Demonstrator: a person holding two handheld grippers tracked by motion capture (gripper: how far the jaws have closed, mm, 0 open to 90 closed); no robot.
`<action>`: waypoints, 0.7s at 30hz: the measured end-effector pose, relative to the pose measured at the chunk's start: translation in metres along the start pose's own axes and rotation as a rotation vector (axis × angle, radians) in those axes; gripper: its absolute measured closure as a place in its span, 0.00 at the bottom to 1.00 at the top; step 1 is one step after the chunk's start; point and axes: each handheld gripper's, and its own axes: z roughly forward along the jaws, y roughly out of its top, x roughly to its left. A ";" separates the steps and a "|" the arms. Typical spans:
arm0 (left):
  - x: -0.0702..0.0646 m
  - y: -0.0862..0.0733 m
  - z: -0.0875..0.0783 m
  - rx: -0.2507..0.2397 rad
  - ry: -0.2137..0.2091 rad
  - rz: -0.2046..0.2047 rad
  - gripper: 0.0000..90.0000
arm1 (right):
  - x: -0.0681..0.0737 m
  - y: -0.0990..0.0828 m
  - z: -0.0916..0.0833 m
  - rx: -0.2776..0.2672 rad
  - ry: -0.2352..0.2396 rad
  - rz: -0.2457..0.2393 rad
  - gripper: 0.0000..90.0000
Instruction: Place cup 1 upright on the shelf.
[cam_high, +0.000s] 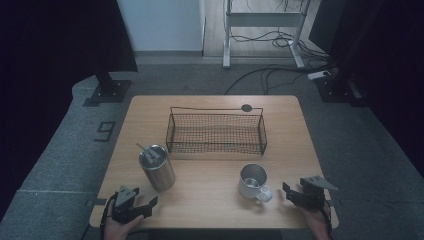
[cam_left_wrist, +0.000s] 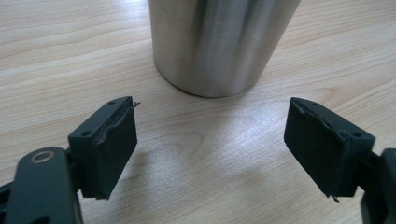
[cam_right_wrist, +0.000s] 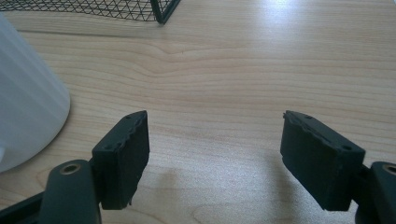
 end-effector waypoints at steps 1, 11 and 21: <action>0.000 0.001 -0.002 -0.004 -0.007 -0.003 0.17 | 0.000 0.000 0.000 0.001 0.000 0.001 0.26; -0.005 0.005 -0.012 -0.045 -0.030 -0.007 0.12 | 0.000 0.000 0.000 0.002 -0.001 0.001 0.26; -0.008 0.013 -0.022 -0.075 -0.066 0.005 0.05 | 0.000 0.000 0.001 0.004 -0.003 0.004 0.27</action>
